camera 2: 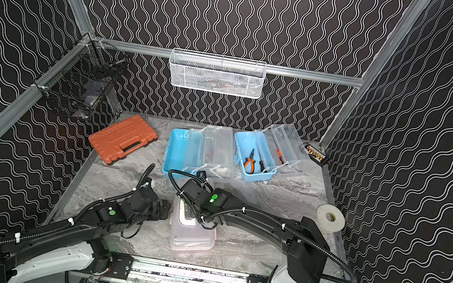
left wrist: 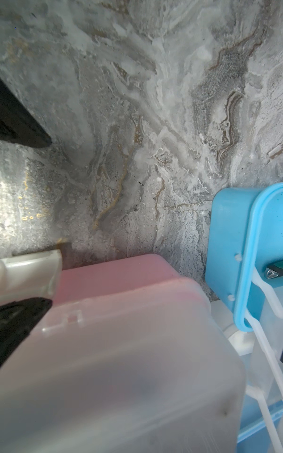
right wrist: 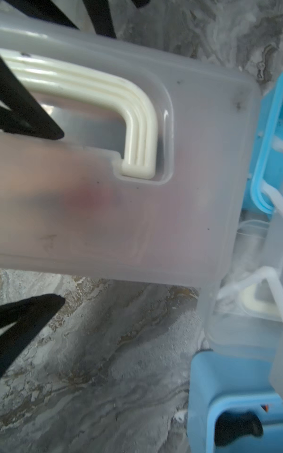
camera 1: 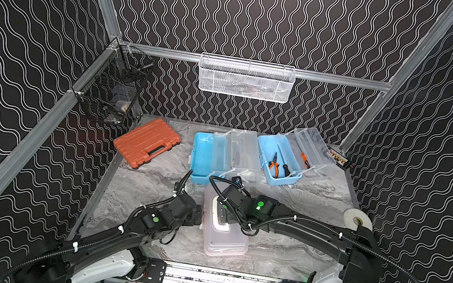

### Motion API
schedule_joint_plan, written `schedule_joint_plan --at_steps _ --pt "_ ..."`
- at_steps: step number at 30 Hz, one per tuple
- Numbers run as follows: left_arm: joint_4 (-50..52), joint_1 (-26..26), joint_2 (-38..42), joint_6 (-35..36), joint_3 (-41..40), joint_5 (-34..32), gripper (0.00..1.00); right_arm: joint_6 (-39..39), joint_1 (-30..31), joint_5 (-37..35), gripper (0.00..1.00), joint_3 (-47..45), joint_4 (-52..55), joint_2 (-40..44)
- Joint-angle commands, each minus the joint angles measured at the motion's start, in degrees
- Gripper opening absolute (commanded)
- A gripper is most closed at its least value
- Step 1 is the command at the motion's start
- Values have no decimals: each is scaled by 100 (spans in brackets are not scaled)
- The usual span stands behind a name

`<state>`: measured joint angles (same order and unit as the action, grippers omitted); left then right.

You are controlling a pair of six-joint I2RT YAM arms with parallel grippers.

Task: Close toolboxes
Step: Move the toolbox to the center of the board.

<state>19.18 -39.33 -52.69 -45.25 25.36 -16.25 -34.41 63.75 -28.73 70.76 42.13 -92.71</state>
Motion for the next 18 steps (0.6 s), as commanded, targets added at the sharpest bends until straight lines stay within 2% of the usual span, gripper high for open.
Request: schedule_joint_plan --at_steps 1,9,14,18 --pt "-112 1 52 -14 -23 19 99 268 -37 -1086 97 -79 1355 -208" --pt "68 3 -68 -61 -22 -93 99 524 -73 -1461 97 -46 1391 -157" --pt "-171 6 -279 -67 -80 -88 99 767 -73 -779 99 46 1162 436" --pt "-326 13 -484 -18 -25 -94 99 961 -31 76 99 148 890 967"
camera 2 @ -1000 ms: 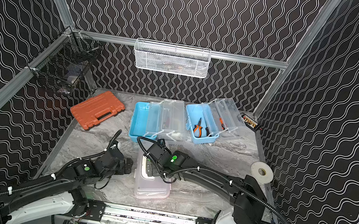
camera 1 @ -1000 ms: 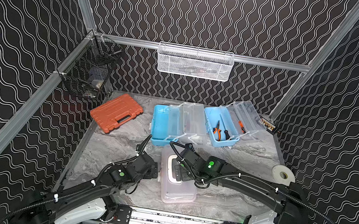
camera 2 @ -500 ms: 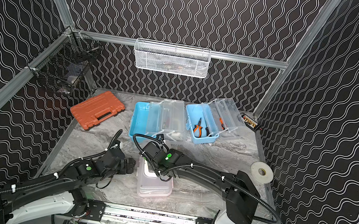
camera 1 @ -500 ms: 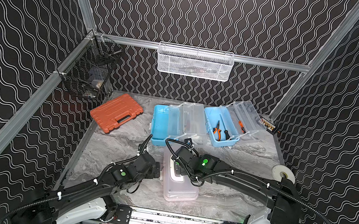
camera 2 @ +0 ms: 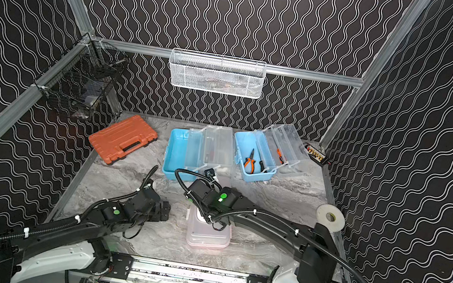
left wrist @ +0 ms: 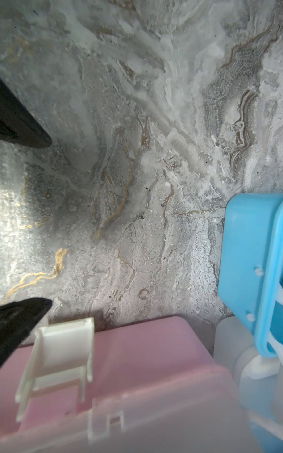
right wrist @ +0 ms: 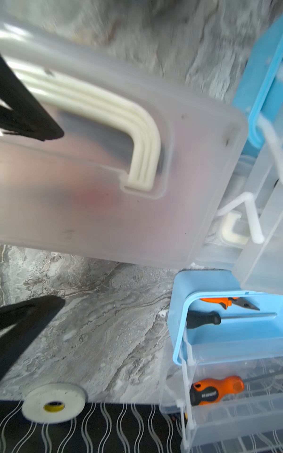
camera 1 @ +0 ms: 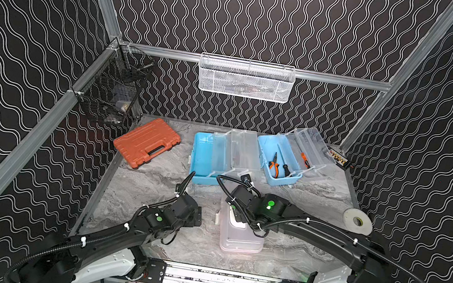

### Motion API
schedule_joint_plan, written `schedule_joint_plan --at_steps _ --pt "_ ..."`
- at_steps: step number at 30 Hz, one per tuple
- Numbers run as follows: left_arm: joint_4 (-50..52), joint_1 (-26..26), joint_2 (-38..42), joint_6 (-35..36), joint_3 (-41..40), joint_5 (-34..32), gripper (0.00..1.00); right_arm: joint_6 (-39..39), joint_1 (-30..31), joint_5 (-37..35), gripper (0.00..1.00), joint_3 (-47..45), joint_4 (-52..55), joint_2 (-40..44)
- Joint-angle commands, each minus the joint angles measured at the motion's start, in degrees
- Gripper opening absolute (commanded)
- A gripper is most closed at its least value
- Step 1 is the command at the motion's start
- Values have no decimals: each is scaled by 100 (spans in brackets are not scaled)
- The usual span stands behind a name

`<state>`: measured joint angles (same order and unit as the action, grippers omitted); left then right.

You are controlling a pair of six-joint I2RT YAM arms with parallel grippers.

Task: Close toolboxes
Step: Move the toolbox to the center of the board.

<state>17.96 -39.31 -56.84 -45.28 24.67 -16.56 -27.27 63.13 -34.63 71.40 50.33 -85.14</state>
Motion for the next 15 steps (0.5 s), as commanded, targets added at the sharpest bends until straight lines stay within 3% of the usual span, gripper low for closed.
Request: schedule_joint_plan --at_steps 1,7,15 --pt "-226 19 -113 12 68 -67 99 273 64 832 99 118 14 304" --pt "-457 105 -359 98 126 69 99 163 478 1068 99 421 298 231" --pt "-921 574 -394 397 -14 634 99 -262 1031 597 99 543 773 -378"
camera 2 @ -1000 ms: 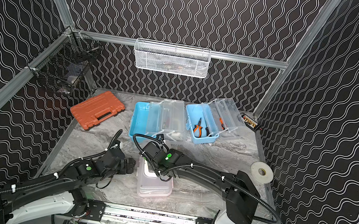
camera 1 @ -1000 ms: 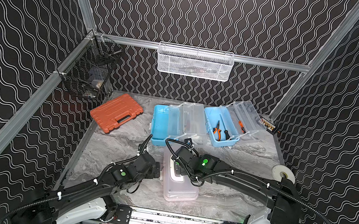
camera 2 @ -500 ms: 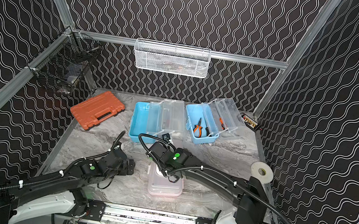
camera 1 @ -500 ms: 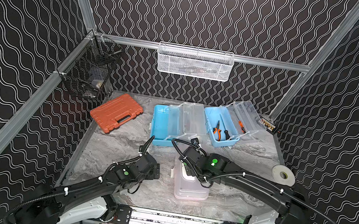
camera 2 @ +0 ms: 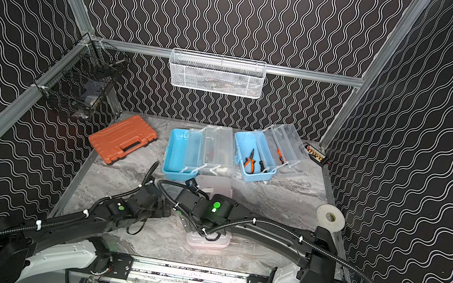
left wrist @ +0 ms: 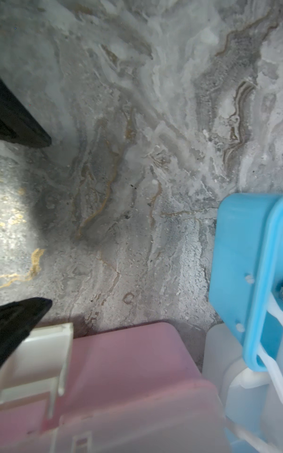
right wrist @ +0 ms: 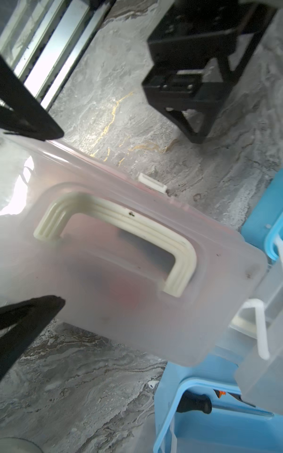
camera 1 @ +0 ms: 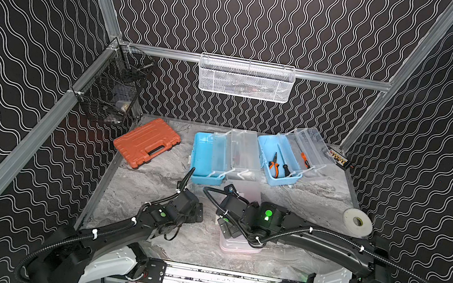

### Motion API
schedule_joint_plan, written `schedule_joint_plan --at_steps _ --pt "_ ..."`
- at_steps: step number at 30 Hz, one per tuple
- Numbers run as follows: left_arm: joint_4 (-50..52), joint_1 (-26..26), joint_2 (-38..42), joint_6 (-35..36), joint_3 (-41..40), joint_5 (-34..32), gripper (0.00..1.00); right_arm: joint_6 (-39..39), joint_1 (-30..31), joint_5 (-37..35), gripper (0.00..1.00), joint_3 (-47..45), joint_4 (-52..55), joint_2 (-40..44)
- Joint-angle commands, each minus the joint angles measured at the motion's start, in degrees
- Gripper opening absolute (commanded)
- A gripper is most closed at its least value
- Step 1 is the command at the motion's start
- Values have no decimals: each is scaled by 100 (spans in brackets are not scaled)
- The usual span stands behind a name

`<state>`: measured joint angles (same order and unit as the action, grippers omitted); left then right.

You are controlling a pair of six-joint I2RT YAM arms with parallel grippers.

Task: Close toolboxes
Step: Move the toolbox to the center of the board.

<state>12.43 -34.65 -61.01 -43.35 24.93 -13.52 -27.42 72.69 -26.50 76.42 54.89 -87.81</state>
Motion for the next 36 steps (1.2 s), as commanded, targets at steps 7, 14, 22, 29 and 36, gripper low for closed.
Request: schedule_joint_plan --at_steps 7,14,22,29,36 --pt "-966 163 144 779 -163 1107 99 -560 260 -338 99 -154 579 -307" --pt "-1845 162 379 955 -634 1686 99 -915 277 -378 99 -617 851 -40" --pt "-2453 158 -9 1175 -715 2348 99 -1414 277 -371 99 -1096 1140 466" --pt "-2829 96 -266 1278 -736 2528 99 -2129 272 -338 99 -1677 1327 986" --pt "-3357 -255 -275 1632 -870 2694 99 -3235 265 -615 99 -2021 1742 1341"
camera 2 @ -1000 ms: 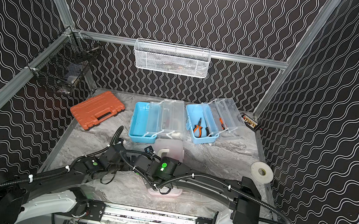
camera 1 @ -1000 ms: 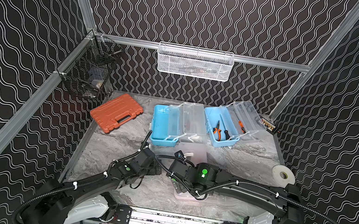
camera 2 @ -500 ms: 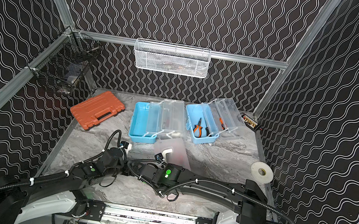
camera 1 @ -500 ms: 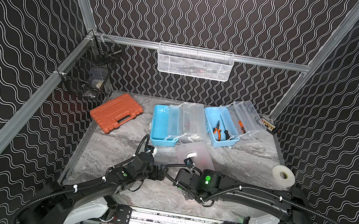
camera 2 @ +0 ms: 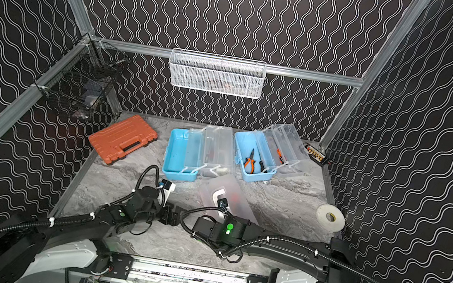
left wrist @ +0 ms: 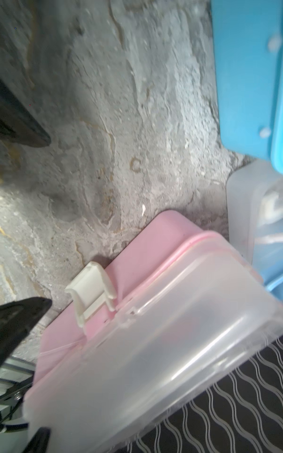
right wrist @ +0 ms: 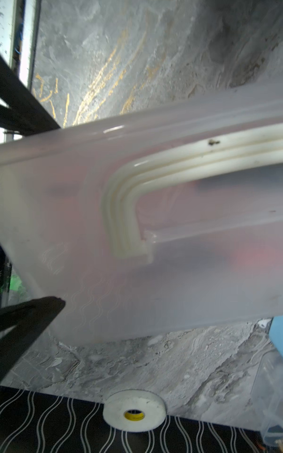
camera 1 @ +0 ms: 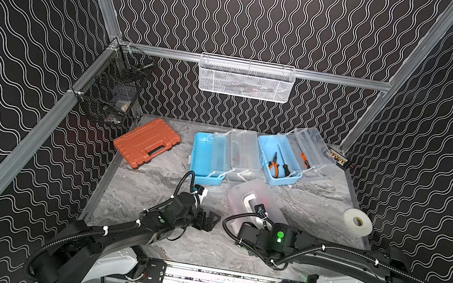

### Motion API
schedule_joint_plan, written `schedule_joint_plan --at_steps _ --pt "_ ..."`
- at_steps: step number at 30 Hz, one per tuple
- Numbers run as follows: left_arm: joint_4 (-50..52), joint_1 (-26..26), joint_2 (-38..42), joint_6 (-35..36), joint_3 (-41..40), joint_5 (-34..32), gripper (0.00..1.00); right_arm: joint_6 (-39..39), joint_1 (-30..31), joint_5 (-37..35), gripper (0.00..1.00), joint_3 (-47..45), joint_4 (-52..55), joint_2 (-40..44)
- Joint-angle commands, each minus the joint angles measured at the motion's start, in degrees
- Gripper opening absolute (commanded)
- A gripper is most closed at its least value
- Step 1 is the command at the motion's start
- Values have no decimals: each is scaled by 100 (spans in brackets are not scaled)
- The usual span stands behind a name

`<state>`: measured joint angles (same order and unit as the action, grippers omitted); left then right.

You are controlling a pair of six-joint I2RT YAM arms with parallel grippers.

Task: Close toolboxes
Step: Move the toolbox to the center of the board.

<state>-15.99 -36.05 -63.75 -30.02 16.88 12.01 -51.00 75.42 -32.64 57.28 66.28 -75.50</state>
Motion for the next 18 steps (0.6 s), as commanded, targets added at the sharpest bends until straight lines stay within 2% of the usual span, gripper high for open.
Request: schedule_joint_plan --at_steps 1,4,10,15,18 --pt "-635 -177 10 356 -99 151 99 -1002 -6 -22 99 -139 654 179" --pt "-919 -343 14 469 -186 135 99 -1055 -7 81 99 -216 558 473" --pt "-1258 -570 -305 635 -91 126 99 -484 -1 328 99 83 34 748" --pt "-1649 -741 -910 720 47 143 99 -473 -4 -45 99 509 -82 569" --pt "-2323 -858 -1242 745 -31 252 99 -578 -22 -193 96 512 -290 580"
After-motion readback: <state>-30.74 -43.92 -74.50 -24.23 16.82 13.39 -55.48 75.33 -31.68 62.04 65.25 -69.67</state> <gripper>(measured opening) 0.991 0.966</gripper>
